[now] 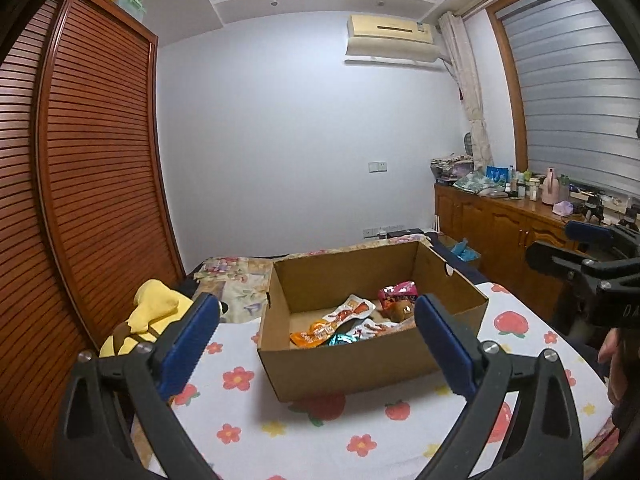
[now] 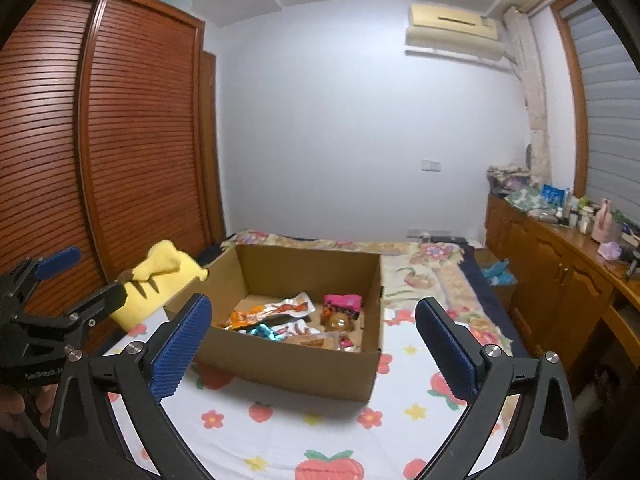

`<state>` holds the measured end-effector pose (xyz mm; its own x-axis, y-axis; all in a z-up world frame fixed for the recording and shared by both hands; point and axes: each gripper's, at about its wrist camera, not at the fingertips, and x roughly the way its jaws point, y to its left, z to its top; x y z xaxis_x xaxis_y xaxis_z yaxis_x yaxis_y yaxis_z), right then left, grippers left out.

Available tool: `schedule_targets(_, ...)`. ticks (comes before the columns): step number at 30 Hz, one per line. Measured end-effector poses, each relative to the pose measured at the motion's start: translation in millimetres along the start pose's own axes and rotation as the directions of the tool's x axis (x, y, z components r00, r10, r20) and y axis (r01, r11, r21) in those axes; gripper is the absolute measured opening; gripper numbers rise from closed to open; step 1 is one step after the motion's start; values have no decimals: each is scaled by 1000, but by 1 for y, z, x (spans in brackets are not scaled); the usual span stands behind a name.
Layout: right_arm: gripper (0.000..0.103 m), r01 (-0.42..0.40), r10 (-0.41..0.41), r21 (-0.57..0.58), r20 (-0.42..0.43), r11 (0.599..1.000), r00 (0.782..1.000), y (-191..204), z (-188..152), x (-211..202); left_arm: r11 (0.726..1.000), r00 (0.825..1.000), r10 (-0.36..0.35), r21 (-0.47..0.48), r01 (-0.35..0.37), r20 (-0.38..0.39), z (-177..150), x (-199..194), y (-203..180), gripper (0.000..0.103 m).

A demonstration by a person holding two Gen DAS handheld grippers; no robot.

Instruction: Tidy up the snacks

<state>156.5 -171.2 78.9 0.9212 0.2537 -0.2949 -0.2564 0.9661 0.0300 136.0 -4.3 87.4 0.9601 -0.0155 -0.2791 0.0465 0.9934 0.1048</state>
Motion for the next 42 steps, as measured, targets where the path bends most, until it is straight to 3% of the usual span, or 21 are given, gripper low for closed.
schedule_targets(6, 103, 37, -37, 19, 5, 999, 999, 0, -17, -15, 999, 998, -22, -25, 21, -58, -12, -7, -3, 99)
schedule_targets(18, 103, 69, -69, 28, -24, 997, 997, 5, -49, -26, 998, 996, -16, -68, 10, -87, -35, -22, 3, 99)
schedule_targets(42, 103, 74, -73, 35, -37, 997, 997, 2, -56, -26, 998, 995, -25, -59, 20, -92, -43, -24, 4, 99)
